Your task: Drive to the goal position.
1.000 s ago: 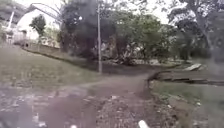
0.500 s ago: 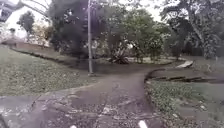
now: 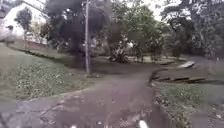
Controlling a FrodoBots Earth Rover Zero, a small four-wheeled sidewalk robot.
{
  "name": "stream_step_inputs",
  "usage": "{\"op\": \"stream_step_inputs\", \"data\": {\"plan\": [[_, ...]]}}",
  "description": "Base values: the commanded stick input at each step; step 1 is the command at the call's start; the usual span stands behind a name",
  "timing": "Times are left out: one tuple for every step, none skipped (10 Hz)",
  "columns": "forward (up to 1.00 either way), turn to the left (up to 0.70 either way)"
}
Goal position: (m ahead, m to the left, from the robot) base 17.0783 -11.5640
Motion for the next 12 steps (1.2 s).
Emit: {"op": "stream_step_inputs", "data": {"plan": [[1.00,-0.03],[1.00,-0.17],[1.00,-0.35],[1.00,-0.39],[1.00,-0.39],[1.00,-0.39],[1.00,-0.38],[1.00,-0.11],[1.00,0.00],[1.00,0.00],[1.00,-0.03],[1.00,-0.13]]}}
